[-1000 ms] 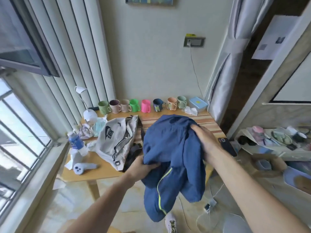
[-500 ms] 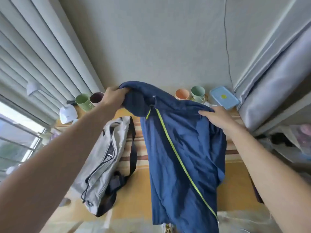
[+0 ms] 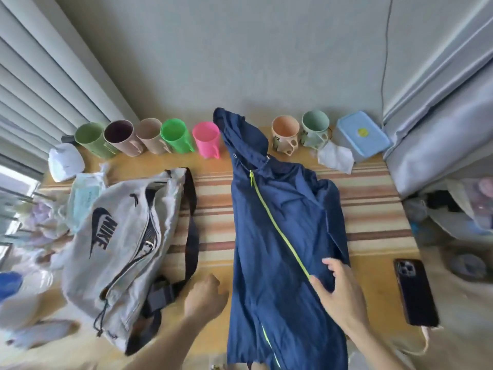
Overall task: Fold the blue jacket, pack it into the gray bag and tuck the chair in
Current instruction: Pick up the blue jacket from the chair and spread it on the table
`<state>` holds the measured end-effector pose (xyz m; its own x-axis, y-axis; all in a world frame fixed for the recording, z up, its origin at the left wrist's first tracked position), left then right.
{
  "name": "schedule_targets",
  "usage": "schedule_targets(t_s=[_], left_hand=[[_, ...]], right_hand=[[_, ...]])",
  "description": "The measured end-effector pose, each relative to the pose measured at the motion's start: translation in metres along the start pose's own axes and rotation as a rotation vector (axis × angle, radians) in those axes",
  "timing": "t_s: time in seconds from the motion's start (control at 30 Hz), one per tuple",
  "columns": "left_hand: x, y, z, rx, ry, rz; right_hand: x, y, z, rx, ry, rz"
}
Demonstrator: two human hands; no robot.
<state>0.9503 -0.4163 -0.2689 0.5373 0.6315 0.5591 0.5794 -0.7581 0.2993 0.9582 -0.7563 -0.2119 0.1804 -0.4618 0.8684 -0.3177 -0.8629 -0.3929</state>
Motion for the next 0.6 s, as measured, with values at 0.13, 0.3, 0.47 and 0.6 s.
schedule_targets(t_s=[0.13, 0.3, 0.47, 0.6], left_hand=[[-0.034, -0.003, -0.003, -0.097, -0.005, -0.054], [-0.024, 0.005, -0.005, -0.165, -0.001, -0.331], [-0.004, -0.018, -0.007, -0.153, 0.076, -0.139], [-0.058, -0.009, -0.023, -0.176, -0.034, -0.054]], right_hand=[[-0.065, -0.005, -0.064, 0.270, -0.191, -0.227], [-0.097, -0.018, -0.072, 0.286, -0.229, -0.462], [-0.088, -0.027, -0.071, 0.184, -0.264, -0.448], [-0.098, -0.043, -0.086, 0.138, -0.339, -0.518]])
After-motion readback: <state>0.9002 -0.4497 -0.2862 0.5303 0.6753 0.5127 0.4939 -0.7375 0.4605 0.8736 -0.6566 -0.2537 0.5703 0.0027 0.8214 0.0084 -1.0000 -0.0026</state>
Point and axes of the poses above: each hand's wrist, its own z-axis towards the middle knuckle, its own x-axis out of the back of the hand, y = z × x, the point moved 8 cm from there along z, towards the middle knuckle, and after that the axes turned 10 degrees about -z, right-handed, at the moved point
